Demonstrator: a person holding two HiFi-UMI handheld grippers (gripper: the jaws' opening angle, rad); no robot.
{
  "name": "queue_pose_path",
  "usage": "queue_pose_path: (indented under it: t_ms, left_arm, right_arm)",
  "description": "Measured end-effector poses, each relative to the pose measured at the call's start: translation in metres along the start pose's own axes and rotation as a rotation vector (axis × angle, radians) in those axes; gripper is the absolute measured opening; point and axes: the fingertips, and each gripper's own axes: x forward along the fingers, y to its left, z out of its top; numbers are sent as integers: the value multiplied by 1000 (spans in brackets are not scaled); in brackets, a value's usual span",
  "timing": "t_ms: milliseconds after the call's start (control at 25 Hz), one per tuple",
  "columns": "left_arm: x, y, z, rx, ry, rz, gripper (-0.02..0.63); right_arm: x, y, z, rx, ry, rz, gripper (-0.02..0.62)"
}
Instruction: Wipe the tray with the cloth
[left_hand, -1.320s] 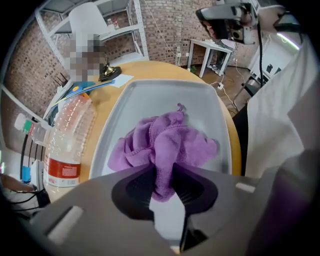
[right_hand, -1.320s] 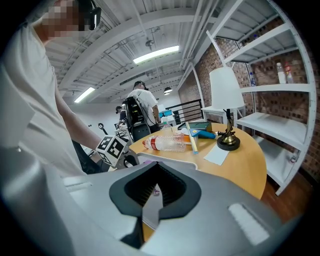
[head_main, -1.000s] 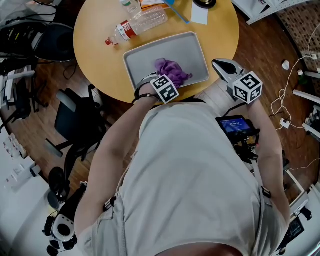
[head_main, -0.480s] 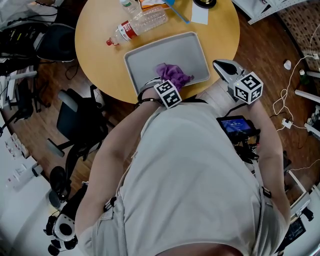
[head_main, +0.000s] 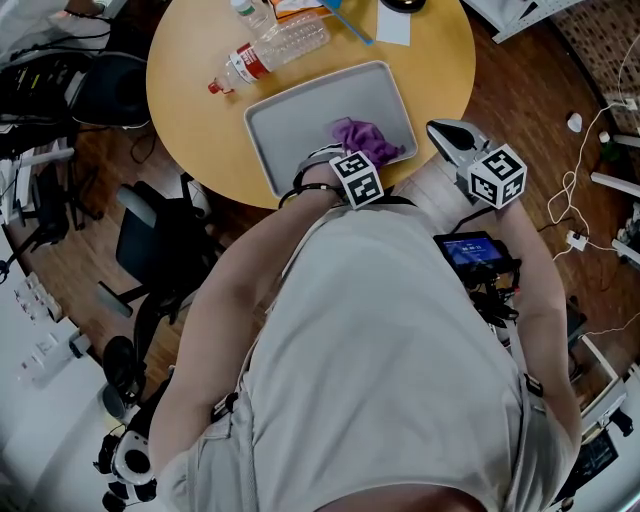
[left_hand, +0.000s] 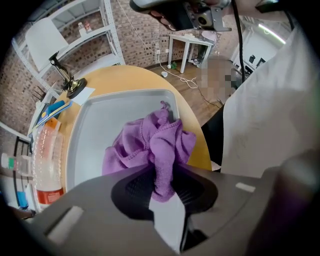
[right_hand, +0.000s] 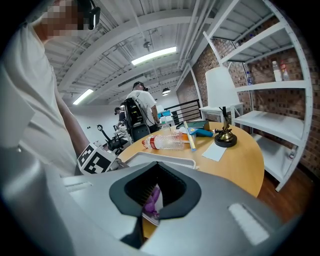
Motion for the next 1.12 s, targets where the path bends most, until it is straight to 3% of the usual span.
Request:
queue_pose_path:
  t_ms: [440,1120]
  left_arm:
    - [3,11,16,-48,-28,-41,98]
    - [6,138,10,-35,14,90,98]
  right_arm:
    - [0,-1,-2,7,-1,-2,3]
    - [-7,-14,-14,35,17,-36,3]
